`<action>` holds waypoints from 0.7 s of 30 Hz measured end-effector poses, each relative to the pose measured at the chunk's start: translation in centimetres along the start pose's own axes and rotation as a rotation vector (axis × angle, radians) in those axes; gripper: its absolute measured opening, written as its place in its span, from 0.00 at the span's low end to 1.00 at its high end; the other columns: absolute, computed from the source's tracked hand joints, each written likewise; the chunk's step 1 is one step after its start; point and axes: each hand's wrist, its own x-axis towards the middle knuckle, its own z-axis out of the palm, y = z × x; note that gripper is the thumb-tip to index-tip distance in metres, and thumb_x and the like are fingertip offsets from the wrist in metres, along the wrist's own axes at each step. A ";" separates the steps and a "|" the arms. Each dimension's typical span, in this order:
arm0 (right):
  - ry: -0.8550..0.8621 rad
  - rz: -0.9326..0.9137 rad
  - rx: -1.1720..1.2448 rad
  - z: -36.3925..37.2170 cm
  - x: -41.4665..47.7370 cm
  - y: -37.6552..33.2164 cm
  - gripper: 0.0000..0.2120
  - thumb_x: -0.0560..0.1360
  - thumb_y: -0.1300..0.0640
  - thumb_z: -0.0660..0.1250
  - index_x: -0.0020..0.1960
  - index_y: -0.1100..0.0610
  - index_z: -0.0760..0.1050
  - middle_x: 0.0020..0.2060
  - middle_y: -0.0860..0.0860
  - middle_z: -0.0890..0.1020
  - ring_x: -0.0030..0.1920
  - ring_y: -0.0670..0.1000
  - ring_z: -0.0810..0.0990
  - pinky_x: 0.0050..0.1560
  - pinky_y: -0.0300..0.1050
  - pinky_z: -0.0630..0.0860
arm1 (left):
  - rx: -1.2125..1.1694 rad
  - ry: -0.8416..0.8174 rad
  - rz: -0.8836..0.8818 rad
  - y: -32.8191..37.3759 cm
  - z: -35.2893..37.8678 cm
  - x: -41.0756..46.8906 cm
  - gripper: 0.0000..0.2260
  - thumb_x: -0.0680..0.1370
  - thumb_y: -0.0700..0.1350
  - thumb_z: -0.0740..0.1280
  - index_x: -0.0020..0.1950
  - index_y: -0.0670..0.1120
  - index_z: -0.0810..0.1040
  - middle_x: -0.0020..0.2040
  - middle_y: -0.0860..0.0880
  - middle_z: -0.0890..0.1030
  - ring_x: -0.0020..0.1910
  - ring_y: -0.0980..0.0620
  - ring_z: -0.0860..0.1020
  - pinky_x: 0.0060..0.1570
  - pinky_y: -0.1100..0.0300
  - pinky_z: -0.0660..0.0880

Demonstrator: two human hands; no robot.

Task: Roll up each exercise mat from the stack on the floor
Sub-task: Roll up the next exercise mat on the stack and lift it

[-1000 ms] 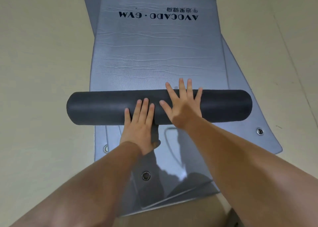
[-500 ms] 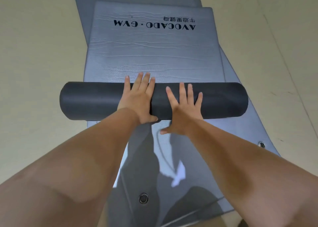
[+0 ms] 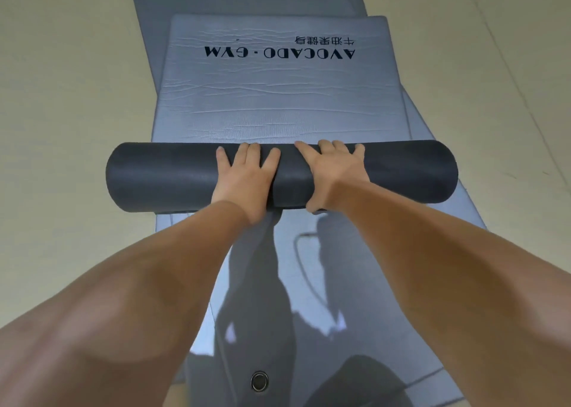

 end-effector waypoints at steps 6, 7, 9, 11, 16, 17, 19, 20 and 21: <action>-0.007 -0.019 0.030 0.6 -2.4 -0.2 0.57 0.63 0.45 0.78 0.83 0.41 0.48 0.68 0.53 0.72 0.71 0.59 0.68 0.73 0.70 0.58 | -0.028 -0.005 0.032 0.5 -0.1 -2.1 0.43 0.72 0.51 0.72 0.81 0.50 0.50 0.72 0.43 0.65 0.75 0.42 0.60 0.73 0.30 0.52; -0.010 -0.020 0.033 0.9 -3.3 -0.4 0.56 0.64 0.44 0.78 0.83 0.40 0.48 0.68 0.53 0.72 0.71 0.59 0.68 0.73 0.70 0.58 | -0.019 -0.015 0.037 0.7 0.0 -3.0 0.43 0.72 0.50 0.72 0.80 0.50 0.50 0.71 0.43 0.65 0.74 0.42 0.60 0.73 0.29 0.53; -0.034 -0.022 0.055 1.8 -5.5 -0.9 0.55 0.65 0.41 0.77 0.83 0.40 0.48 0.69 0.52 0.72 0.71 0.58 0.68 0.74 0.70 0.58 | -0.006 -0.063 0.051 1.3 0.1 -5.0 0.43 0.72 0.48 0.72 0.81 0.50 0.50 0.71 0.43 0.65 0.74 0.42 0.61 0.72 0.29 0.53; -0.045 -0.023 0.066 3.1 -7.9 -1.2 0.54 0.66 0.39 0.77 0.82 0.39 0.49 0.69 0.52 0.72 0.71 0.58 0.68 0.74 0.69 0.58 | -0.004 -0.107 0.068 2.1 0.3 -7.2 0.42 0.73 0.47 0.71 0.81 0.50 0.50 0.71 0.43 0.65 0.73 0.42 0.62 0.72 0.30 0.54; -0.096 -0.048 0.000 5.9 -13.3 -1.7 0.55 0.66 0.39 0.76 0.83 0.41 0.47 0.74 0.52 0.67 0.75 0.58 0.63 0.75 0.69 0.57 | 0.013 -0.212 0.092 4.7 0.5 -13.0 0.39 0.74 0.44 0.67 0.80 0.48 0.50 0.70 0.41 0.66 0.71 0.40 0.64 0.68 0.33 0.59; -0.125 -0.050 0.002 6.3 -14.1 -1.7 0.56 0.66 0.38 0.76 0.83 0.42 0.45 0.77 0.52 0.65 0.78 0.59 0.60 0.76 0.69 0.55 | 0.004 -0.241 0.097 5.1 0.4 -14.0 0.38 0.75 0.44 0.67 0.80 0.47 0.50 0.70 0.41 0.67 0.71 0.40 0.65 0.68 0.33 0.59; -0.199 -0.040 0.018 6.4 -15.3 -1.5 0.61 0.64 0.31 0.76 0.84 0.44 0.43 0.81 0.54 0.60 0.82 0.61 0.54 0.79 0.68 0.51 | -0.046 -0.288 0.106 5.9 0.1 -15.2 0.37 0.75 0.45 0.67 0.80 0.48 0.52 0.68 0.42 0.69 0.68 0.41 0.68 0.68 0.36 0.61; -0.234 -0.036 0.027 6.3 -15.7 -1.4 0.65 0.62 0.26 0.75 0.84 0.45 0.41 0.82 0.55 0.56 0.83 0.62 0.50 0.80 0.67 0.48 | -0.067 -0.306 0.113 6.1 -0.1 -15.4 0.38 0.74 0.45 0.68 0.80 0.49 0.53 0.67 0.43 0.70 0.67 0.42 0.69 0.67 0.38 0.62; -0.255 -0.039 0.039 6.0 -16.0 -1.3 0.67 0.60 0.21 0.72 0.84 0.45 0.39 0.83 0.56 0.52 0.83 0.62 0.45 0.80 0.67 0.44 | -0.086 -0.326 0.117 6.1 -0.3 -15.3 0.38 0.73 0.46 0.70 0.79 0.50 0.54 0.65 0.44 0.71 0.65 0.43 0.71 0.66 0.39 0.63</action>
